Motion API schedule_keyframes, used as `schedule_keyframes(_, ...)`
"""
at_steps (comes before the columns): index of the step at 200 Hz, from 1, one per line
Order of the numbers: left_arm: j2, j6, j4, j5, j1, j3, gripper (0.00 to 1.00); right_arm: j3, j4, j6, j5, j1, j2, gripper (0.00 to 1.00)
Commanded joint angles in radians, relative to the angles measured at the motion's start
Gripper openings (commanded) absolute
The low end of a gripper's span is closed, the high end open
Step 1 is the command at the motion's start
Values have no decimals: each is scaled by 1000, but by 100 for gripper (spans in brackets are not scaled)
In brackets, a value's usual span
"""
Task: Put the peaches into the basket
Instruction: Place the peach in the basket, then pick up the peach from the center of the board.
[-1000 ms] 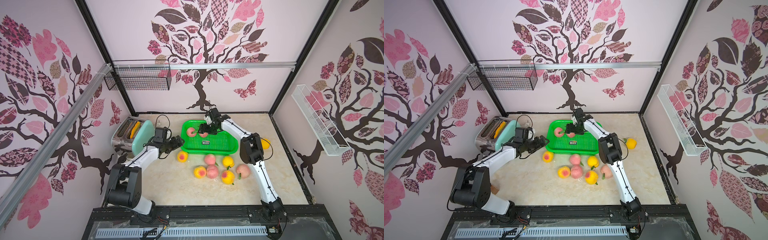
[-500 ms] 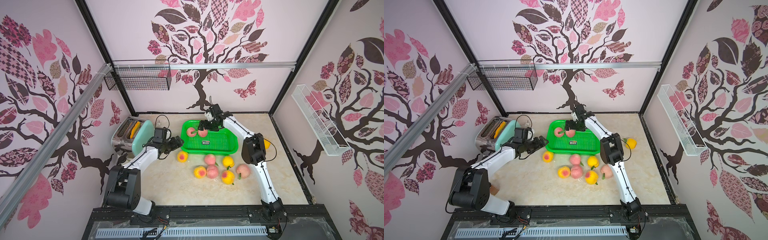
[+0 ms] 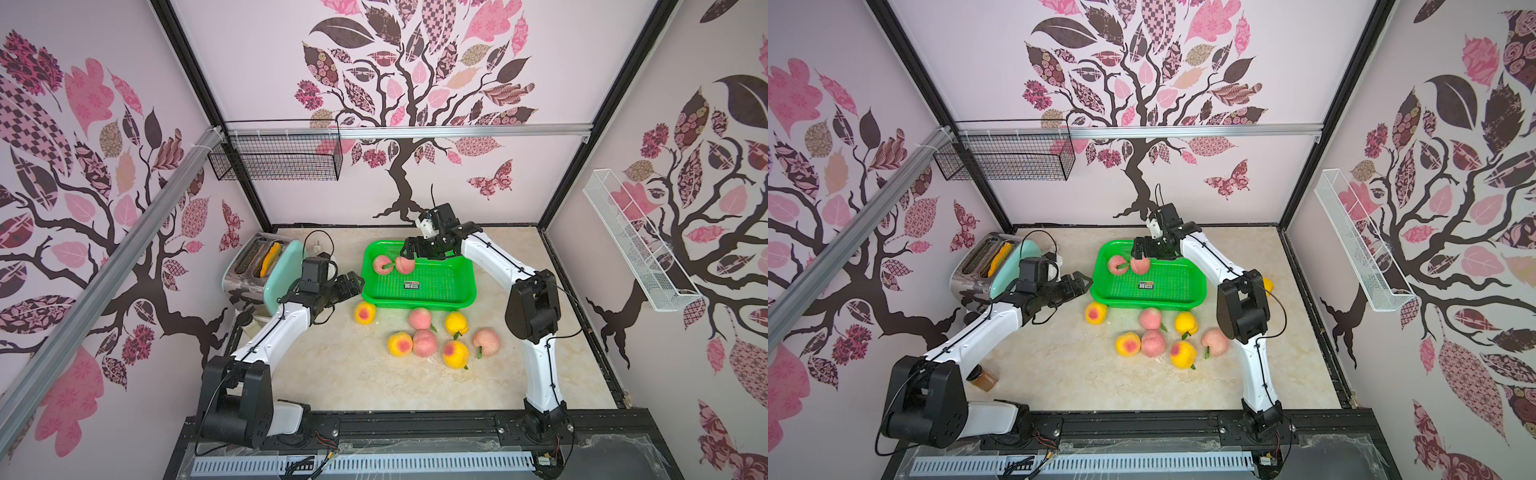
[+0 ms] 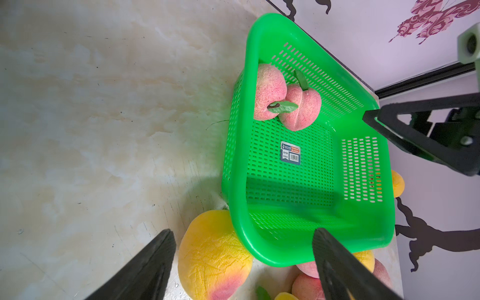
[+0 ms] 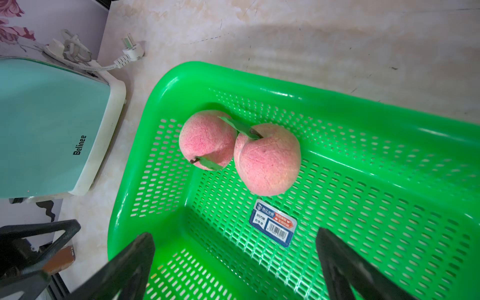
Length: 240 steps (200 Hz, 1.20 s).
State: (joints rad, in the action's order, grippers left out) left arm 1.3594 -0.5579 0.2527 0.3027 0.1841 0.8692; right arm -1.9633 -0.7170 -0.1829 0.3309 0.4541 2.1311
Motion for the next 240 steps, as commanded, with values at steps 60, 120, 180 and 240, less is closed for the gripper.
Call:
schedule_keyframes(60,-118,26,77,-38,4,-59,87,336,186,44,-52,1,-290,99)
schedule_keyframes(120,-129,11,90,-14,15,-120,87,599,300,74,-172,-1,-467,99)
schedule_keyframes(180,-118,62,185,-210,168,-83,86,753,397,42,-226,-22,-593,99)
schedule_keyframes(240,-90,155,212,-334,246,-48,85,964,562,-41,-243,-107,-732,99)
